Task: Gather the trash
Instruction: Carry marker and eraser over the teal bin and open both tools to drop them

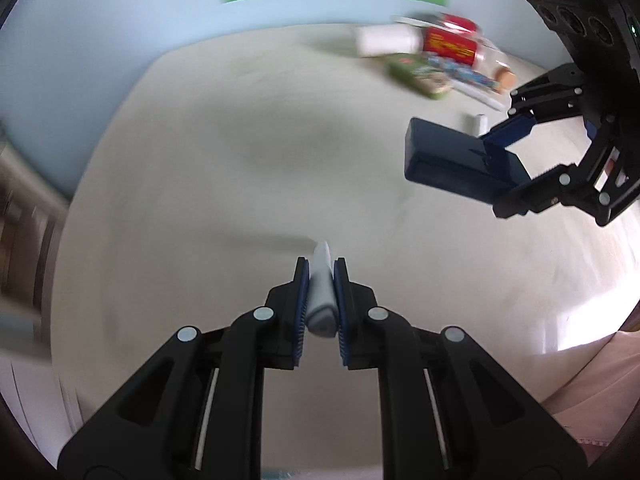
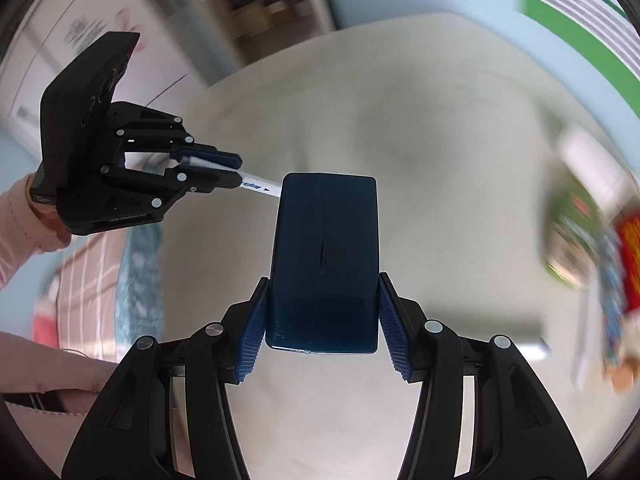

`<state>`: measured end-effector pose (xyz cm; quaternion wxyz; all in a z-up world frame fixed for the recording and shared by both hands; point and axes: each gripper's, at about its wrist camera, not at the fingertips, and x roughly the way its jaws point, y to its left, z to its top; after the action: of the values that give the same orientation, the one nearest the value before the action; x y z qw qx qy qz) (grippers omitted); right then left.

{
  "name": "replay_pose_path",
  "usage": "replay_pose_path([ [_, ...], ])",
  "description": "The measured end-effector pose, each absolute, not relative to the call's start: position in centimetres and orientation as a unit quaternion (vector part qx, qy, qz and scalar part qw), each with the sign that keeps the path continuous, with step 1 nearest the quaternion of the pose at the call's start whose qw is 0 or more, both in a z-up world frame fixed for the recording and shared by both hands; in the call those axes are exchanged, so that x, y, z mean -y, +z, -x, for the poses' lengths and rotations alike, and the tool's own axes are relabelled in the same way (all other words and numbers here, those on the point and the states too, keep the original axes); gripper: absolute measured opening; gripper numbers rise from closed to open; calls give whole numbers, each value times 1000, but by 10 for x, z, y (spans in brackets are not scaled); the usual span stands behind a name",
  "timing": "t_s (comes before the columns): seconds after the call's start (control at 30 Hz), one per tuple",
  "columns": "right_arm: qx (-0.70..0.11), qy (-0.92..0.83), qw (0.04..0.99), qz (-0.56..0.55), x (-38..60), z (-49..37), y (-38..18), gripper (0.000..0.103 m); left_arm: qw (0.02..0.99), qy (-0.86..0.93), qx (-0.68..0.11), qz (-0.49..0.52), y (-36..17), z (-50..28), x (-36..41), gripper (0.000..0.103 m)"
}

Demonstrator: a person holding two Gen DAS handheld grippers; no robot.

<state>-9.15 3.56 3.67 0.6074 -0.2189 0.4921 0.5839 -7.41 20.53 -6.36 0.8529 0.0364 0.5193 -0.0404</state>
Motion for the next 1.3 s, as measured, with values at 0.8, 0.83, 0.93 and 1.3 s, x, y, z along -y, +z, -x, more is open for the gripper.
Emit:
replay_pose_path([
  [0.8, -501, 698, 367, 357, -356, 394, -120, 53, 765, 215, -531, 294, -253, 425, -460, 11],
  [0.83, -508, 691, 367, 360, -362, 399, -137, 53, 763, 215, -532, 299, -270, 428, -467, 11],
  [0.93, -533, 671, 363, 365, -376, 407, -193, 53, 749, 218, -538, 319, -321, 440, -484, 11],
  [1.3, -581, 611, 332, 423, -399, 450, -394, 53, 697, 199, -581, 371, -519, 466, -498, 11],
])
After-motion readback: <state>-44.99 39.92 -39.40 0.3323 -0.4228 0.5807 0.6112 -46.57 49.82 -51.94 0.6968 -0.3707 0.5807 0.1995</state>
